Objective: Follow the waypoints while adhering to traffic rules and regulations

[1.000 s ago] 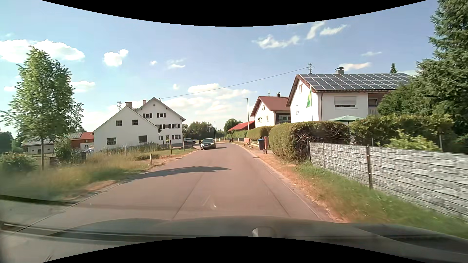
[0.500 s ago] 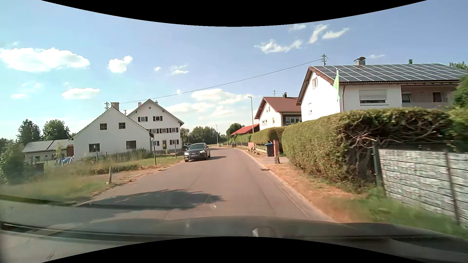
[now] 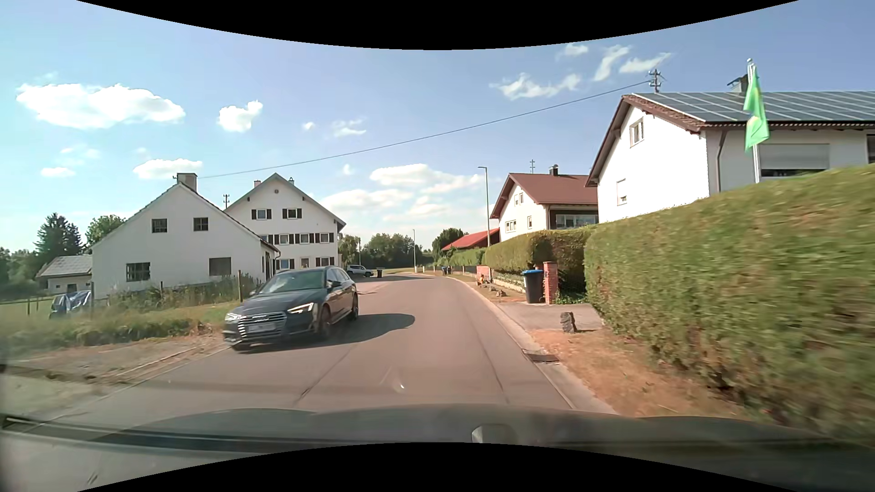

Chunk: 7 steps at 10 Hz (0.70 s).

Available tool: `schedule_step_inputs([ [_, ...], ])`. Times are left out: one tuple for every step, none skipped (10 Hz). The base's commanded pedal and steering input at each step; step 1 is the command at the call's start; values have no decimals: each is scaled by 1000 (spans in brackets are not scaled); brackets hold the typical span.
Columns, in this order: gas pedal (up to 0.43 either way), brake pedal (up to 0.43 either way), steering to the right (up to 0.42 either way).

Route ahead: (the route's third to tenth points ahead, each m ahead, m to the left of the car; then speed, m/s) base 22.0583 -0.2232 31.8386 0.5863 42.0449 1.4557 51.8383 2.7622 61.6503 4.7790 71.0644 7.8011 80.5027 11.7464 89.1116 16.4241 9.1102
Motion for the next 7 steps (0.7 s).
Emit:
schedule_step_inputs([
  [47,6,-34],
  [47,6,-33],
  [47,6,-33],
  [47,6,-32],
  [47,6,-30],
  [47,6,-24],
  [47,6,-18],
])
